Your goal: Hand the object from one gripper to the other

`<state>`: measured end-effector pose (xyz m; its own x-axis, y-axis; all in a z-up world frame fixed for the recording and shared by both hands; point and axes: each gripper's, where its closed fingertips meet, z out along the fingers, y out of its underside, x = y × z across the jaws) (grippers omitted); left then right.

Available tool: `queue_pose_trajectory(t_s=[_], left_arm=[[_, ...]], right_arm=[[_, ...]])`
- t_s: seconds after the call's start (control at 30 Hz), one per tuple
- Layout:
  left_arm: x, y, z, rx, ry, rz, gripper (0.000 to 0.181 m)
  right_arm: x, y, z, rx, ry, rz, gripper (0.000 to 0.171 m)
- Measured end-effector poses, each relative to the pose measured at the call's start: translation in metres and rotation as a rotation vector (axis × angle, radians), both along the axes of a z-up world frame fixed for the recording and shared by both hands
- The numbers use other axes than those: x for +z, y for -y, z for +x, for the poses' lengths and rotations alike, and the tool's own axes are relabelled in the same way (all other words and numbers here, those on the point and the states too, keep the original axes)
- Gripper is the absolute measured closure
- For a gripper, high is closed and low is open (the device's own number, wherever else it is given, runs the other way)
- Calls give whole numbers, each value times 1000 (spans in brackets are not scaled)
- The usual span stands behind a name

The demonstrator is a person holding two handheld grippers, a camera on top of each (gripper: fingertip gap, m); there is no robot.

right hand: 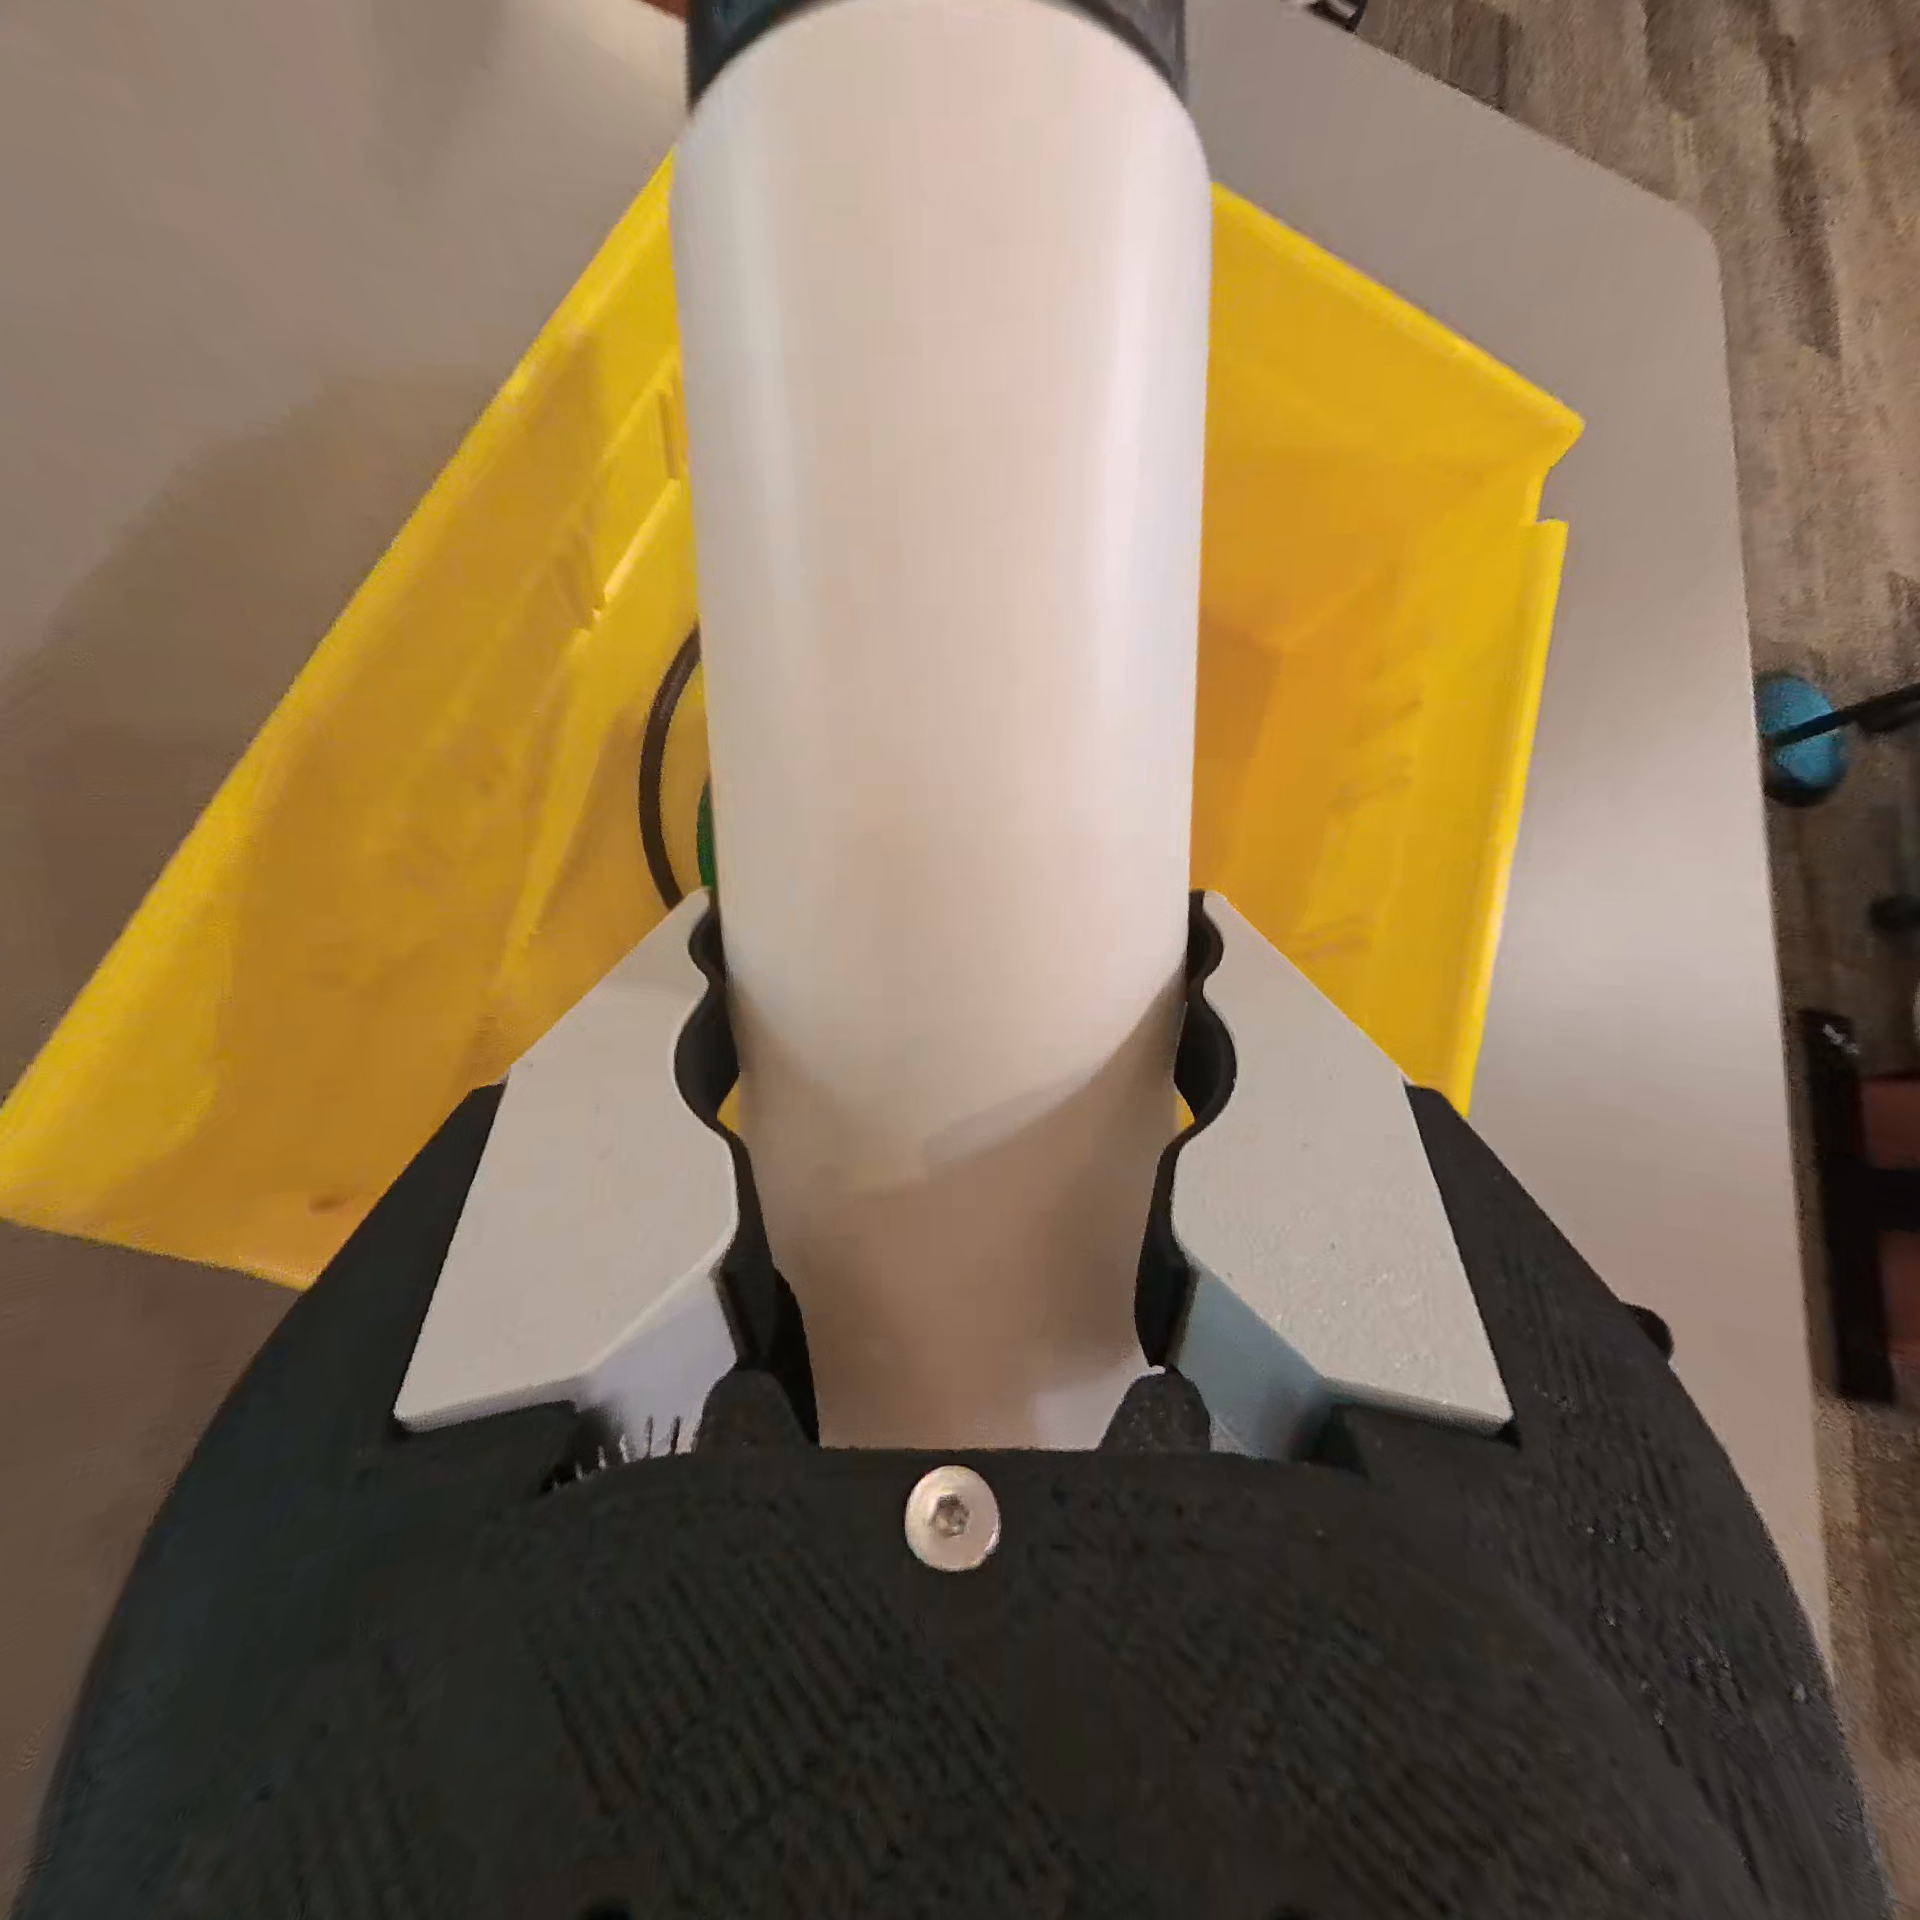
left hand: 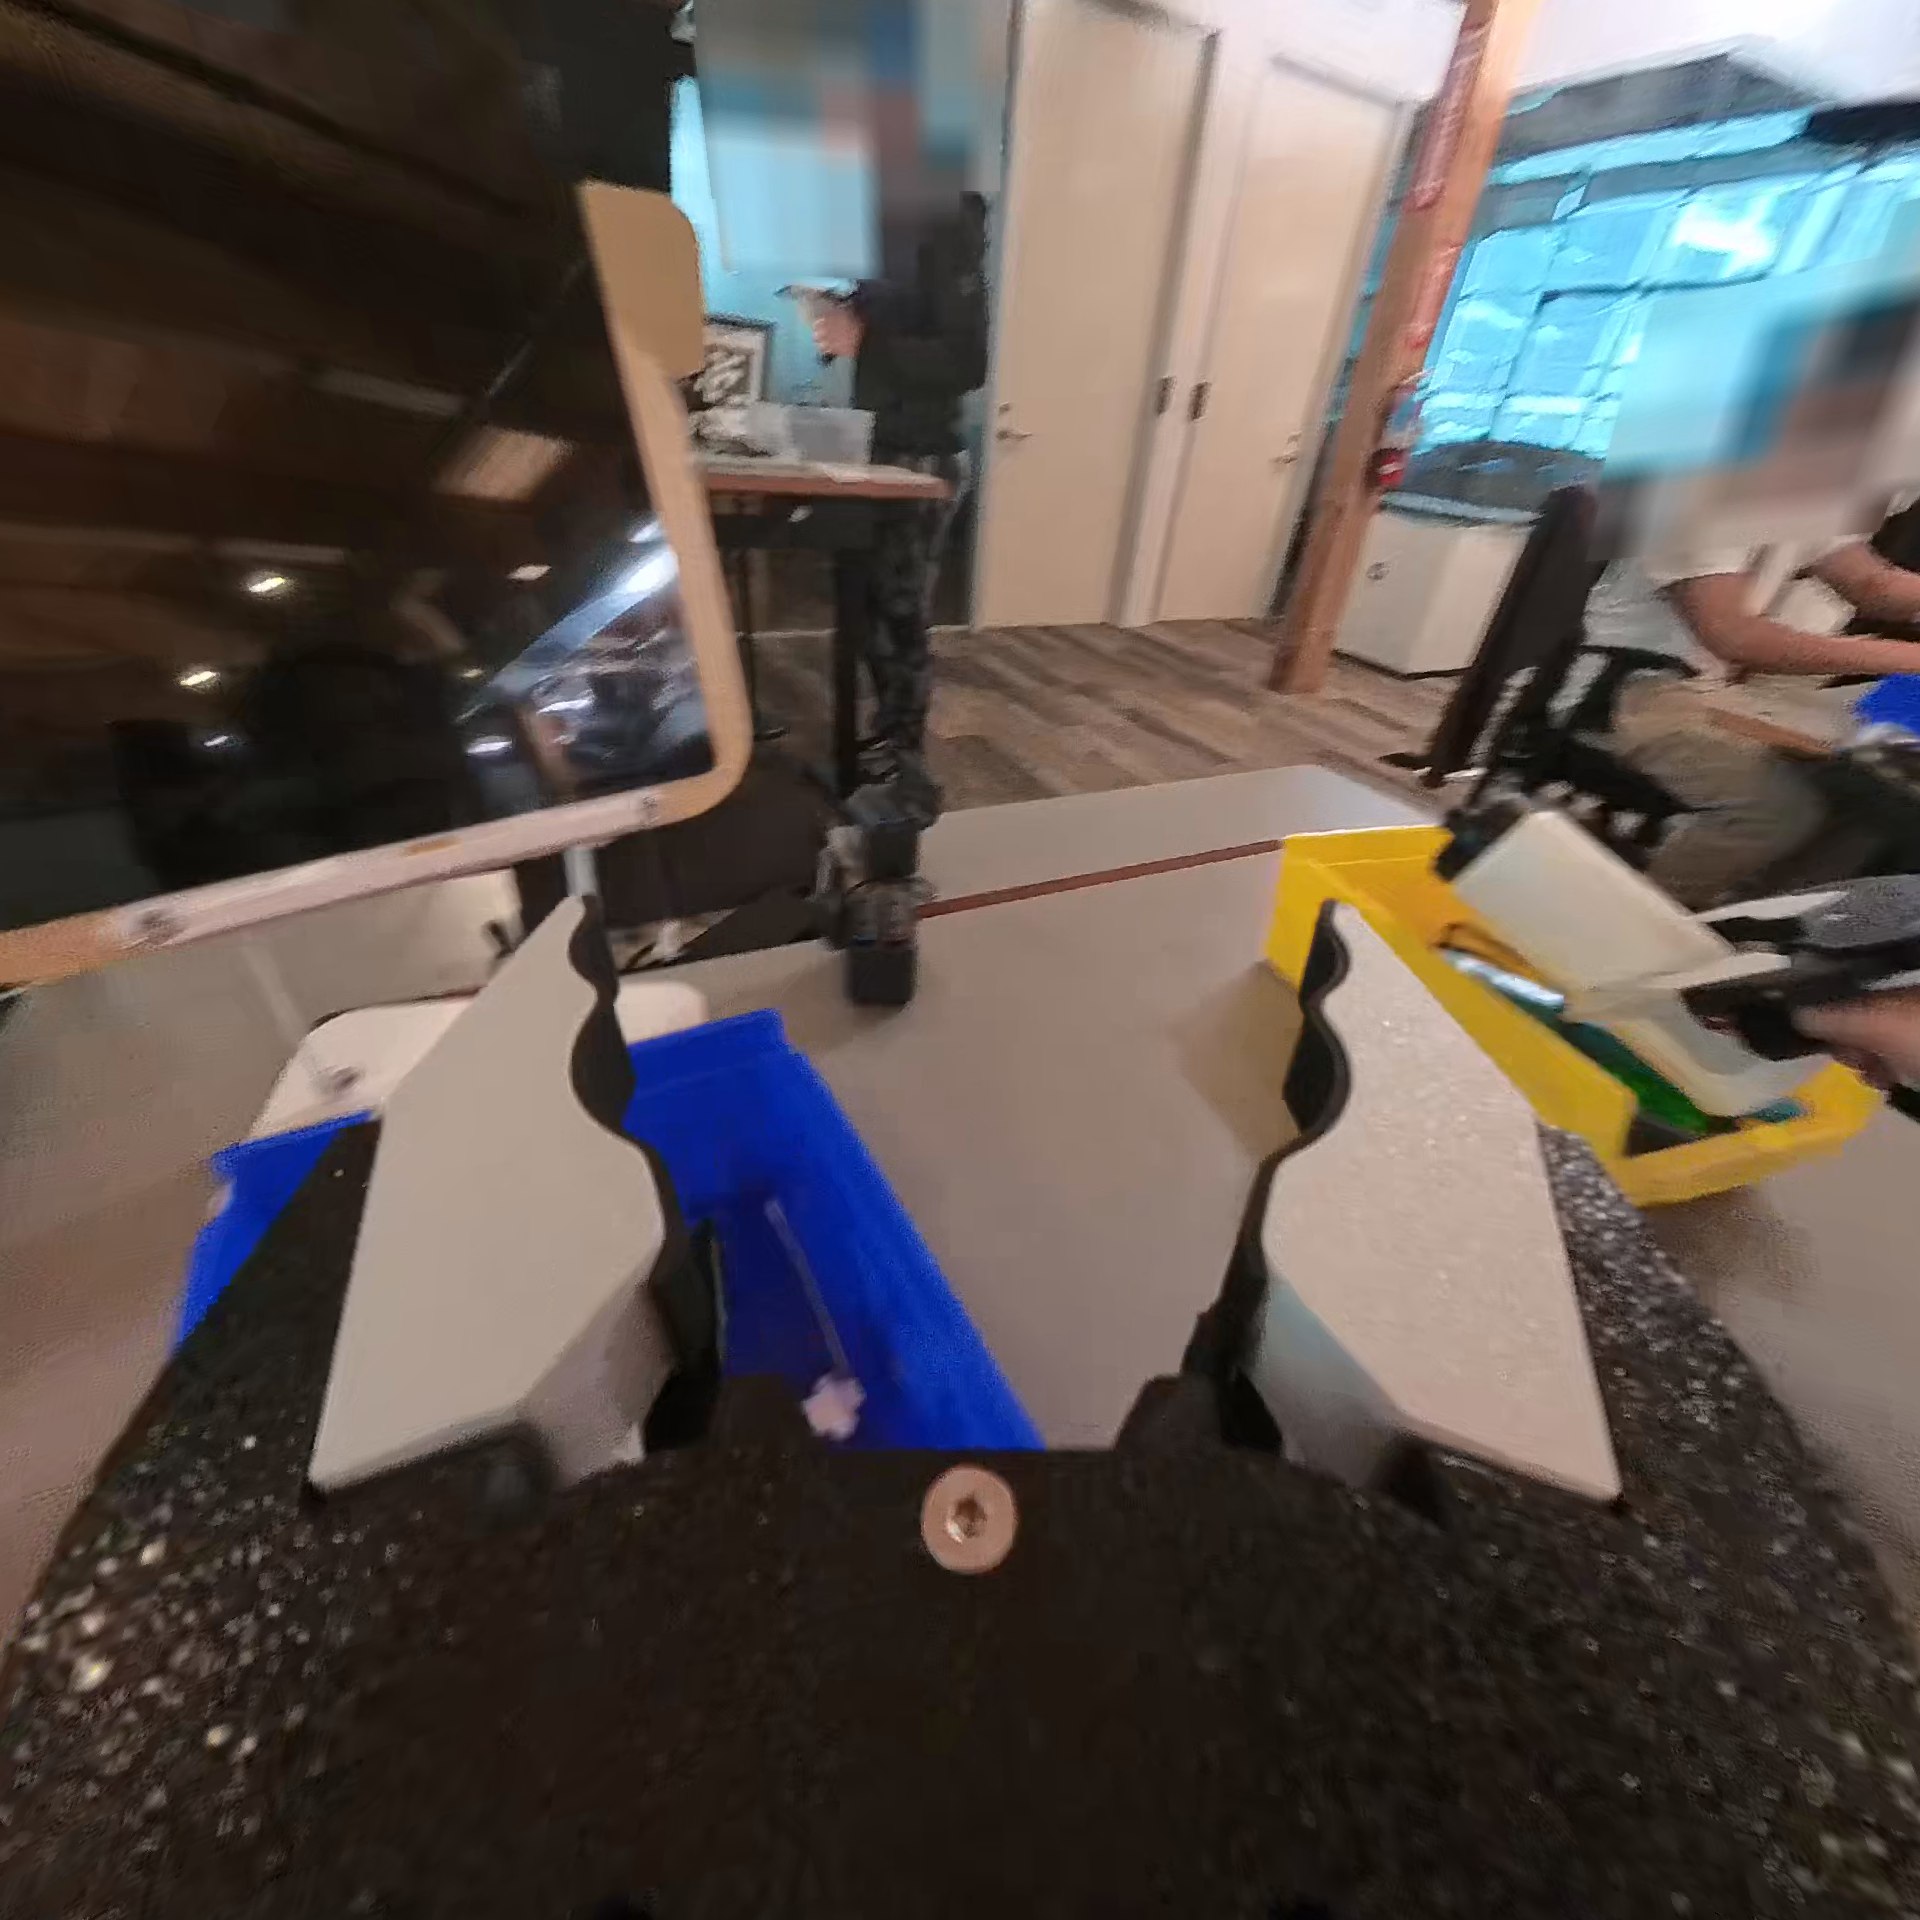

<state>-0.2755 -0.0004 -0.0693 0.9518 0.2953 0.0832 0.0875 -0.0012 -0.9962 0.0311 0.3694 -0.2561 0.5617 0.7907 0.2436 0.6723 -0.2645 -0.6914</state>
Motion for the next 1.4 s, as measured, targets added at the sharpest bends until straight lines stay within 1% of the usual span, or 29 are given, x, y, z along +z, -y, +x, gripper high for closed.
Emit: queue_pose_trajectory(t_s=[0.07, 0.1, 0.13, 0.2, 0.33, 0.4, 0.43, 0.57, 0.63, 0.73, 0.87, 1.0, 1.13, 1.2, 1.27, 1.3, 1.4], left_arm=[[-13, 9, -18, 80, 3, -85, 53], [-19, 14, -26, 119, 6, -125, 53], [-25, 18, -34, 154, 5, -158, 55], [-36, 25, -45, 203, 13, -224, 60], [-67, 29, -63, 235, 55, -349, 80], [-93, 24, -66, 195, 115, -420, 97], [-106, 21, -70, 188, 145, -448, 100], [-160, 7, -84, 154, 243, -536, 133], [-183, 4, -93, 172, 254, -569, 142], [-208, 2, -105, 209, 226, -604, 148], [-225, -1, -114, 250, 153, -645, 148], [-239, 3, -123, 317, 27, -775, 144], [-246, 1, -125, 331, -43, -852, 141], [-247, 3, -127, 347, -90, -894, 147], [-245, 7, -130, 374, -159, -941, 163], [-245, 5, -128, 355, -176, -944, 166], [-235, -1, -122, 326, -210, -895, 169]], right_arm=[[2, 0, -5, 2, -20, 30, 85], [8, 1, -8, 9, -31, 57, 79], [17, 2, -11, 16, -44, 95, 73], [40, 8, -15, 38, -80, 177, 67], [92, 30, -26, 122, -184, 347, 69], [110, 43, -30, 160, -234, 394, 72], [117, 50, -33, 184, -254, 412, 76], [128, 67, -41, 247, -299, 430, 83], [130, 72, -44, 265, -313, 422, 84], [128, 77, -49, 291, -327, 405, 86], [125, 78, -51, 304, -328, 392, 88], [124, 80, -54, 316, -336, 384, 89], [124, 85, -57, 334, -346, 376, 90], [125, 89, -58, 345, -349, 373, 90], [126, 92, -60, 357, -353, 377, 91], [127, 94, -61, 363, -356, 380, 91], [131, 102, -65, 392, -373, 385, 92]])
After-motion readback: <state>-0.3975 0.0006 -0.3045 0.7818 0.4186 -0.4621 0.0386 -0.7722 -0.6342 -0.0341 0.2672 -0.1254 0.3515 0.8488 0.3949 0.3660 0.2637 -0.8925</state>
